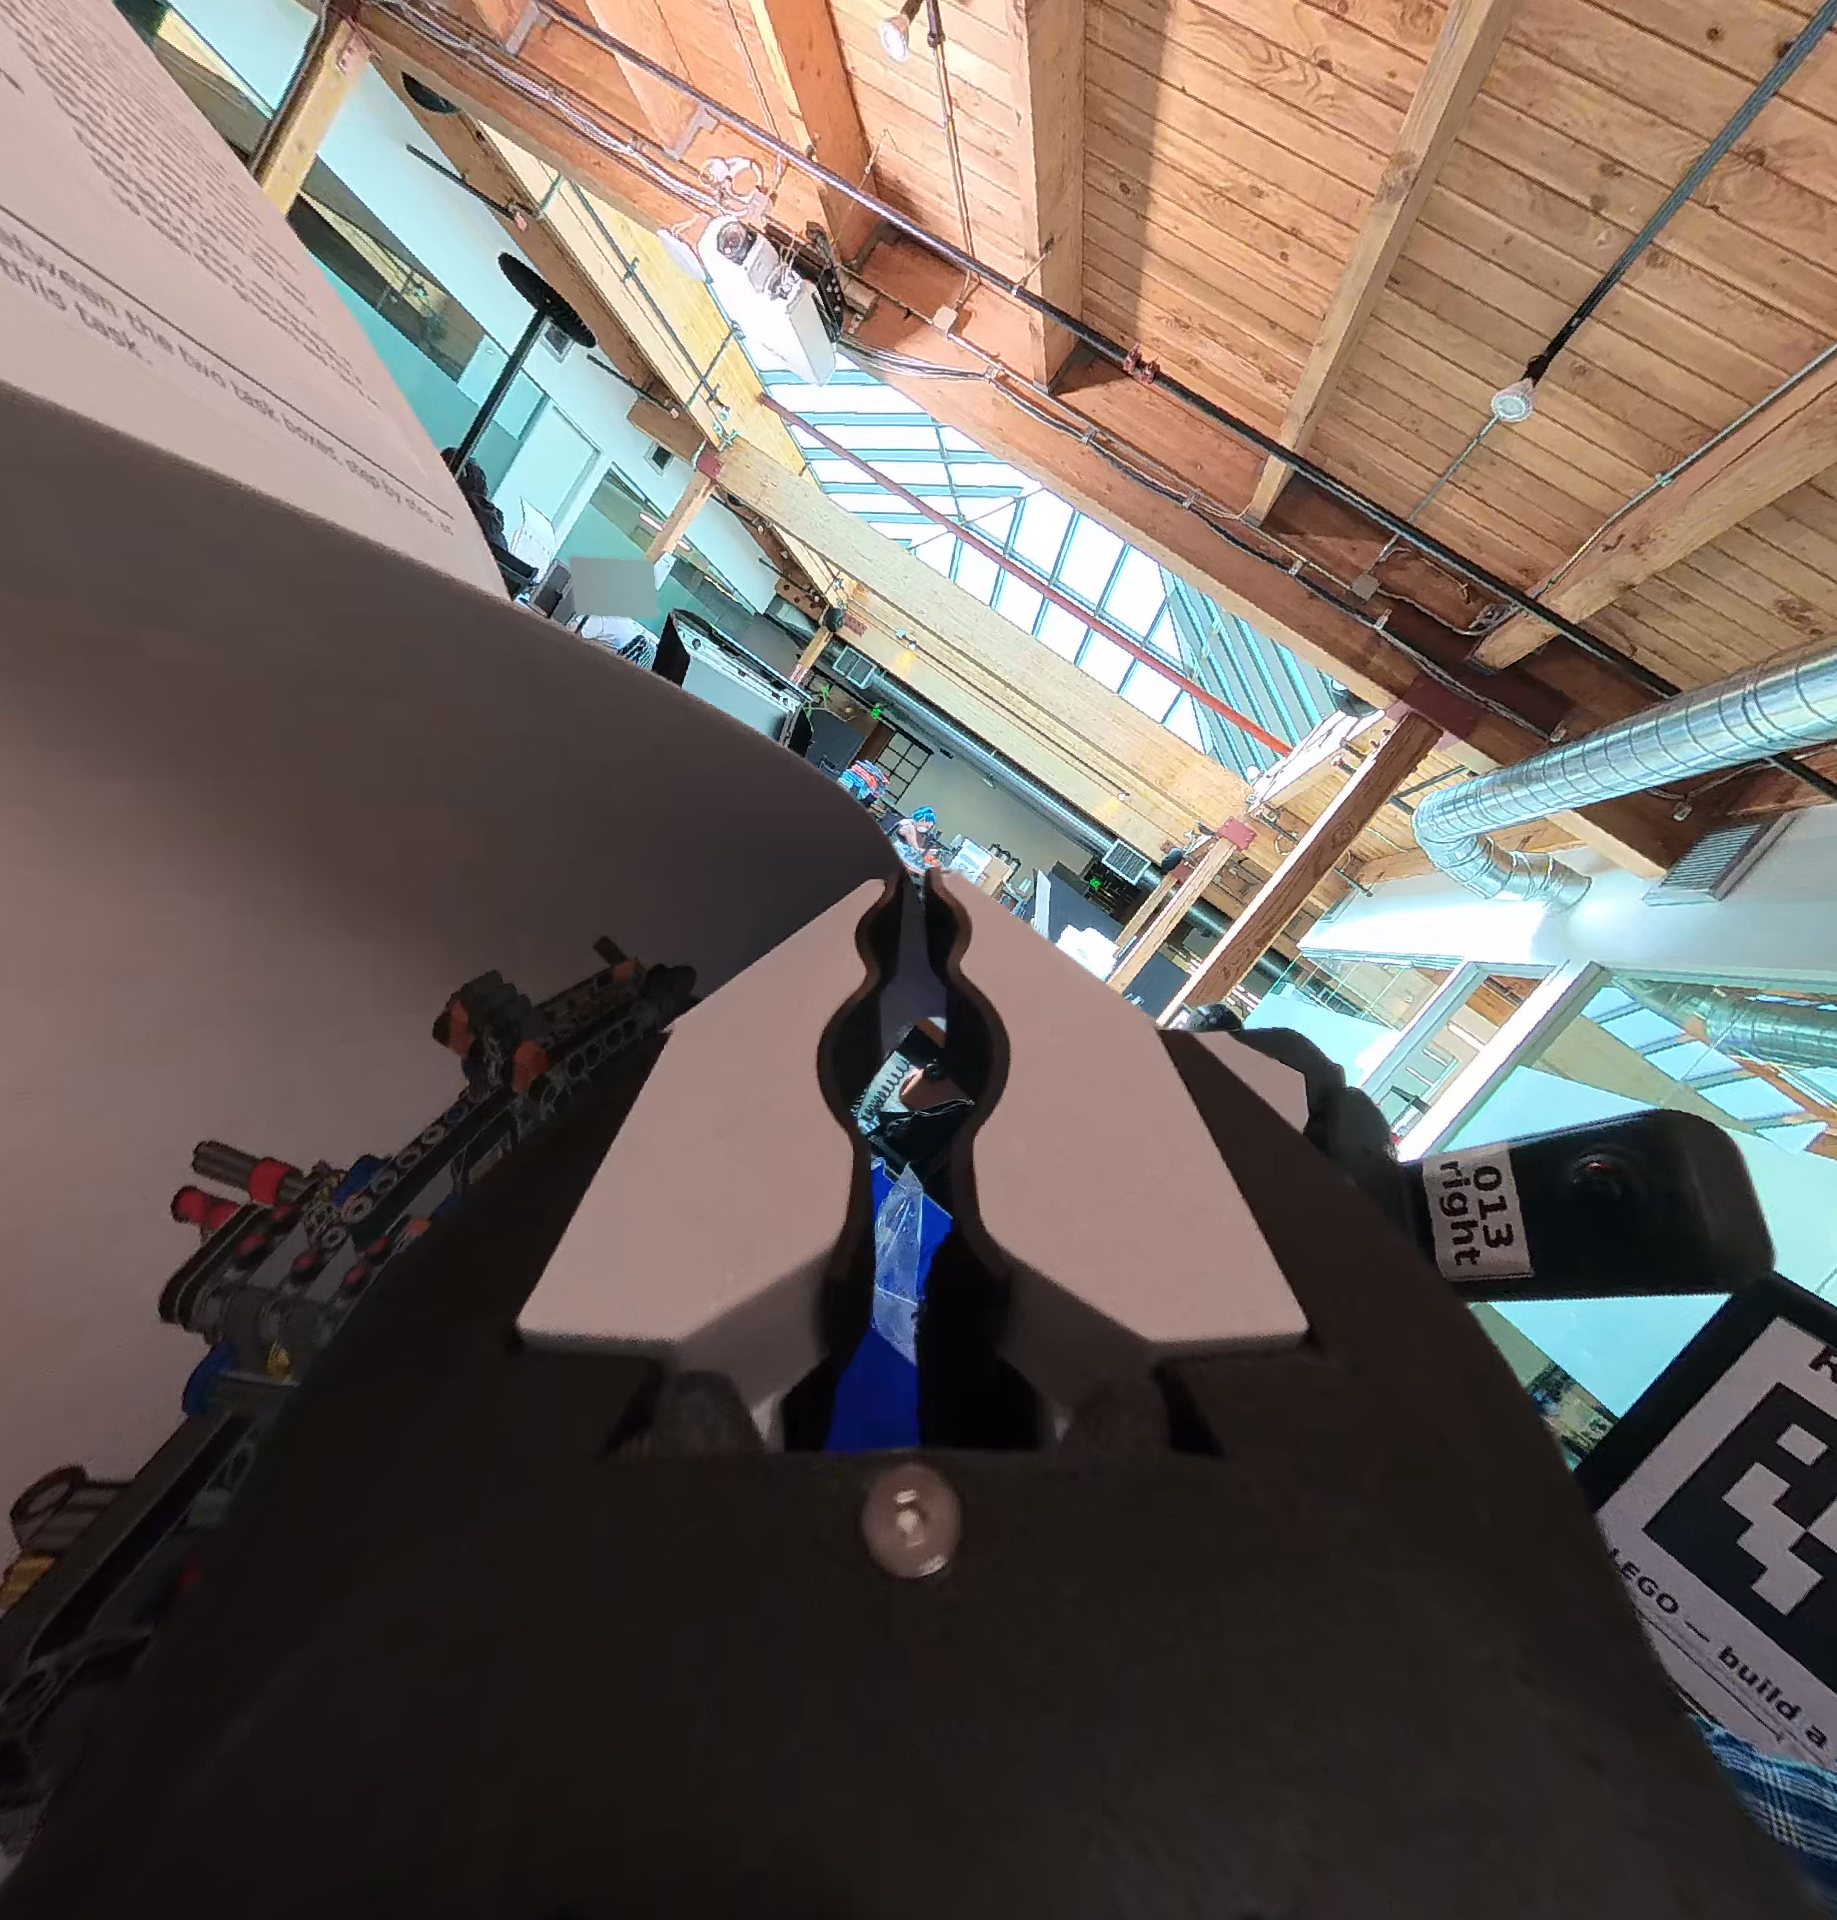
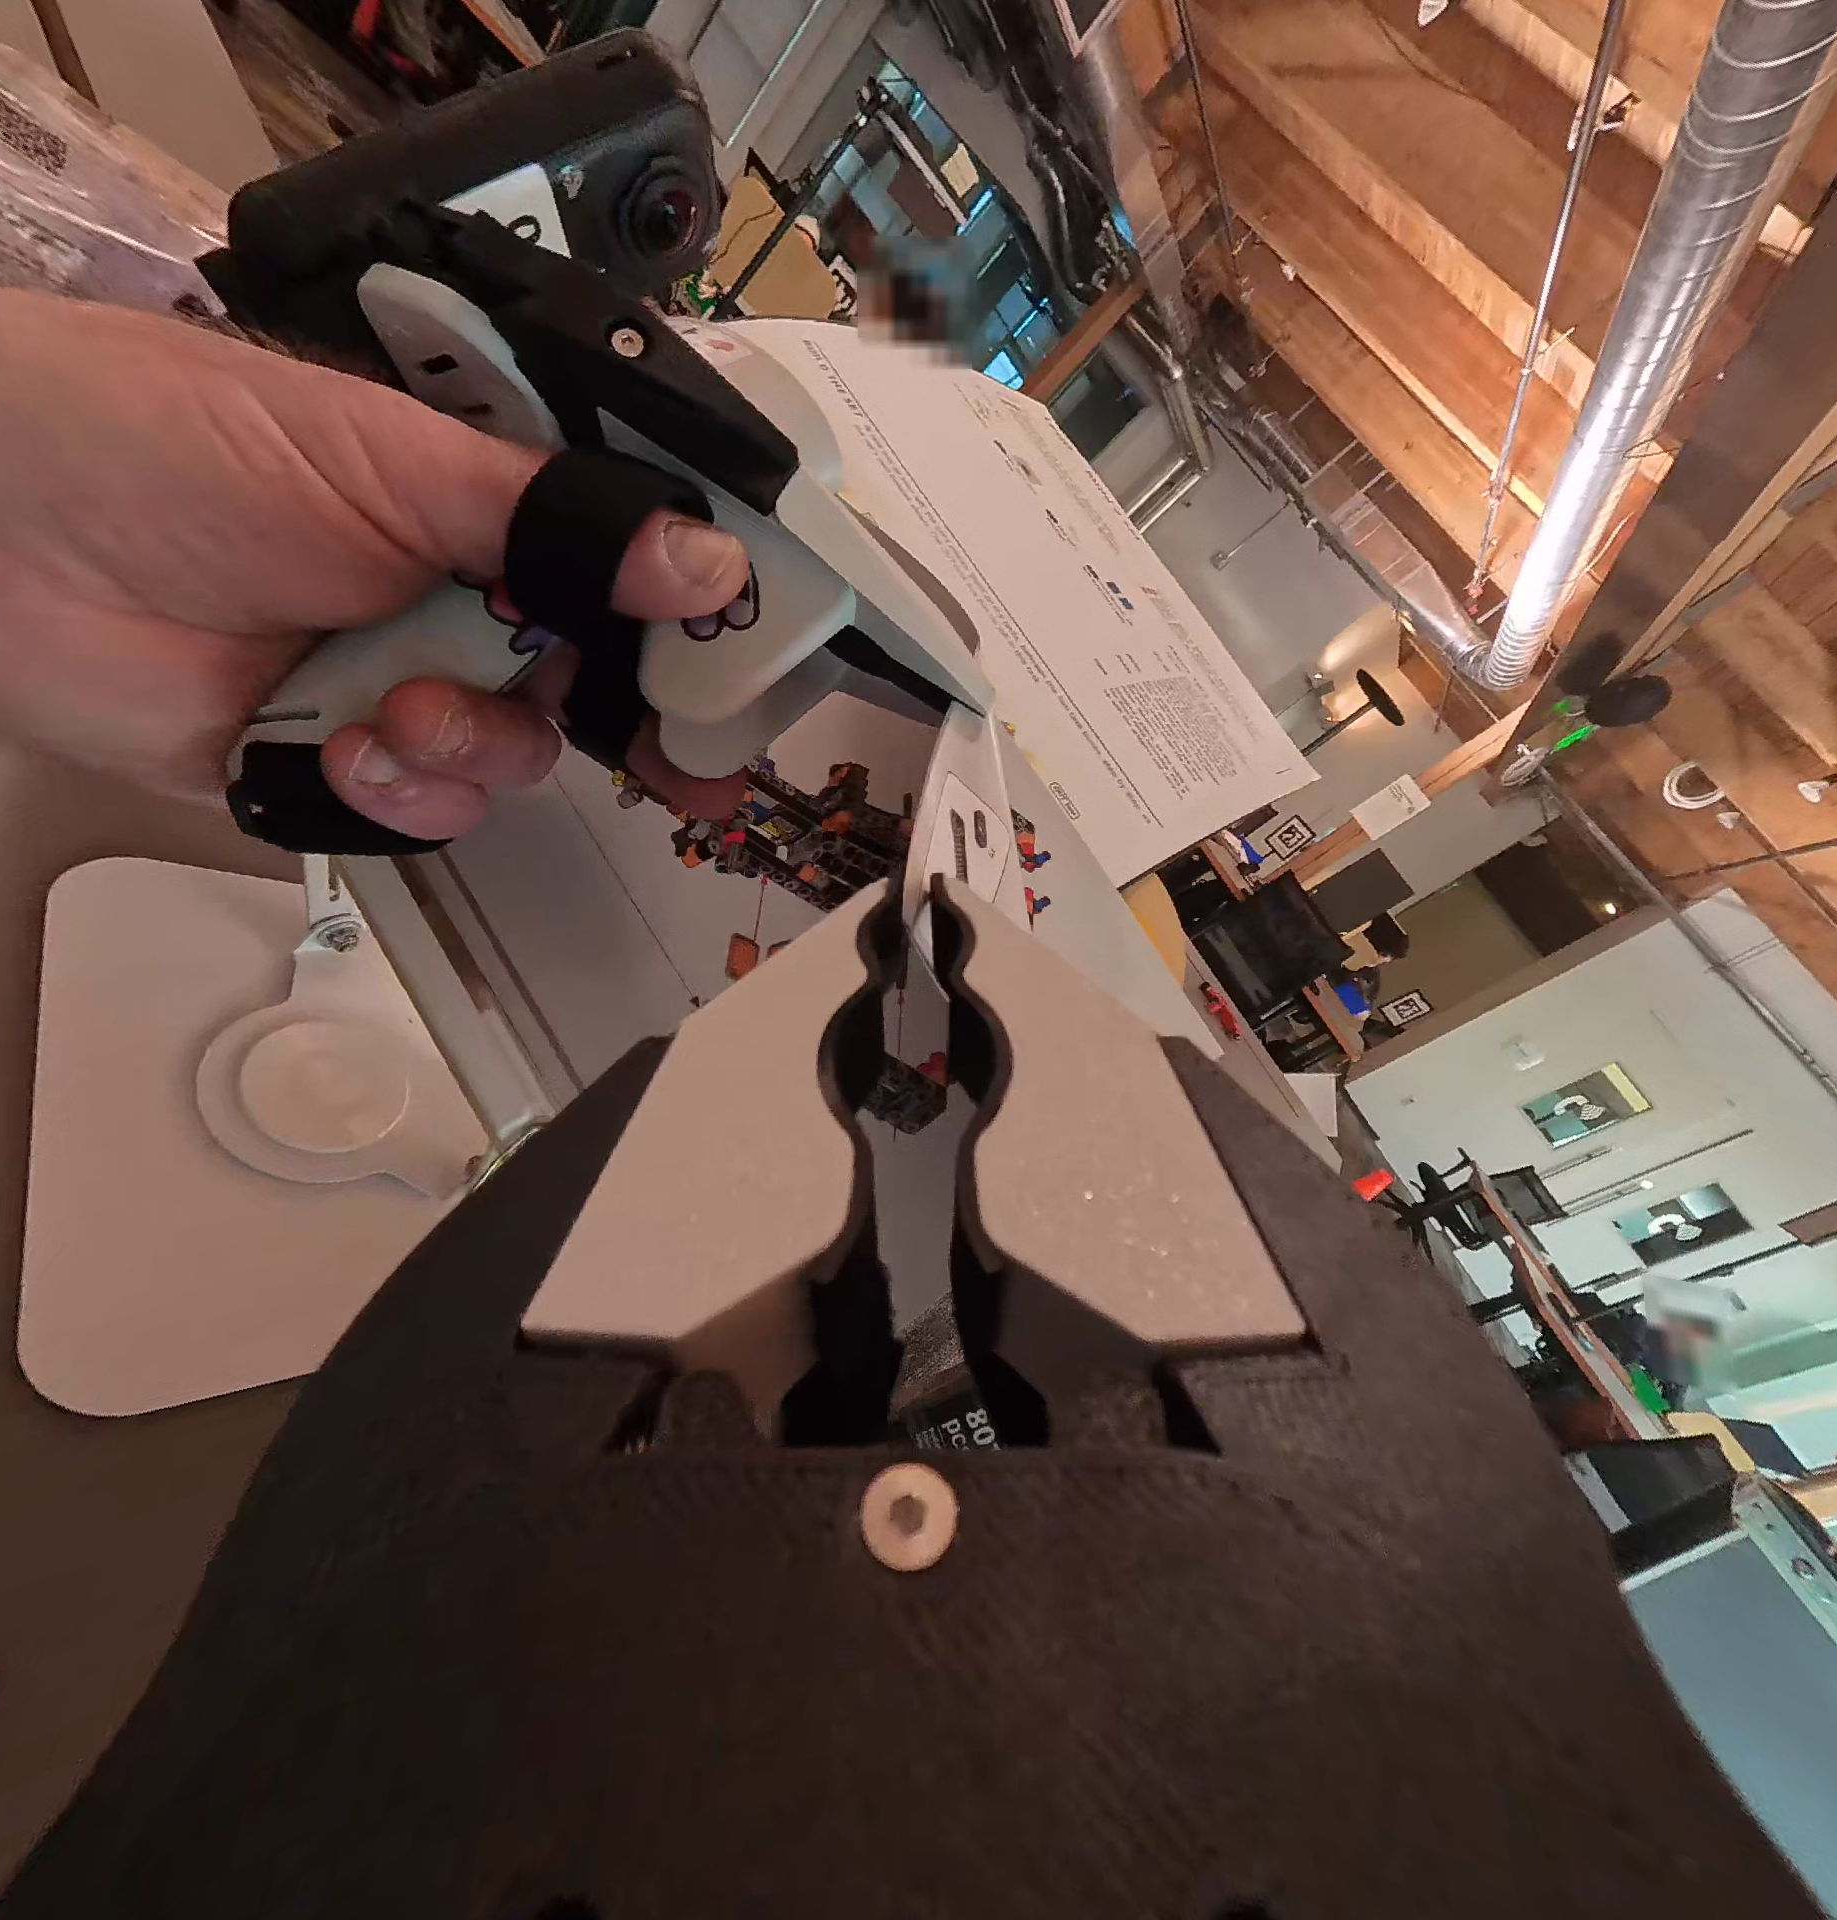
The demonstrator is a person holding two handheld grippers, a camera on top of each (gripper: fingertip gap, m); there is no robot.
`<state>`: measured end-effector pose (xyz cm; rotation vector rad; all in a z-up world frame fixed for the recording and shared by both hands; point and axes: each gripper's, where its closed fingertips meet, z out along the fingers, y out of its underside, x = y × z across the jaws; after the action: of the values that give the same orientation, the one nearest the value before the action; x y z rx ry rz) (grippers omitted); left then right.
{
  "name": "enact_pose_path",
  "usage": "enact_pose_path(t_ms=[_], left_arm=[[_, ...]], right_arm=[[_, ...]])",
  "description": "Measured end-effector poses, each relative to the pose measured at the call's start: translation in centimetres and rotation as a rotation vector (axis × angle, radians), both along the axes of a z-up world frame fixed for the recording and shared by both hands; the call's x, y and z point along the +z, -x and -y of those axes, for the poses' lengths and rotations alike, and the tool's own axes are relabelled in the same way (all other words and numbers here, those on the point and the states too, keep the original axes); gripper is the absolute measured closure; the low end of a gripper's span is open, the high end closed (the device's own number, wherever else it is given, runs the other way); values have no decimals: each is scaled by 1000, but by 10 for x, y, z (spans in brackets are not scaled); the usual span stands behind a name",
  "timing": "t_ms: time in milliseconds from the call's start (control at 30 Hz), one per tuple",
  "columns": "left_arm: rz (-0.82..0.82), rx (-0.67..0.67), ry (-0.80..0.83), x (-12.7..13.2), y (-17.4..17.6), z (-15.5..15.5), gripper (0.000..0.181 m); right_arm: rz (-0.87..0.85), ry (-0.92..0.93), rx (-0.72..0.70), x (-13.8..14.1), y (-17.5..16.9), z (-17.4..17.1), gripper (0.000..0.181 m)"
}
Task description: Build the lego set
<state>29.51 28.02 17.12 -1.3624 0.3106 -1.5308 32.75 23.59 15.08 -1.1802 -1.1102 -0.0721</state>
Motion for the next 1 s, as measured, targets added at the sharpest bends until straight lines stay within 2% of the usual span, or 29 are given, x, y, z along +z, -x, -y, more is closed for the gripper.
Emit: enact_pose_path(t_ms=[33,400,567,900,1000], left_arm=[[6,-2,1,0,0,0,178],[106,-63,-3,2,-2,7,167],[117,-63,-10,3,-3,8,168],[115,-55,-4,0,-6,3,181],[105,-55,-5,-1,-8,2,181]], right_arm=[[-7,3,-5,1,-2,-1,181],[-78,46,33,6,-6,-2,181],[-126,69,53,11,-8,-2,181],[-145,92,71,10,-9,-4,181],[-148,95,74,10,-9,-3,177]])
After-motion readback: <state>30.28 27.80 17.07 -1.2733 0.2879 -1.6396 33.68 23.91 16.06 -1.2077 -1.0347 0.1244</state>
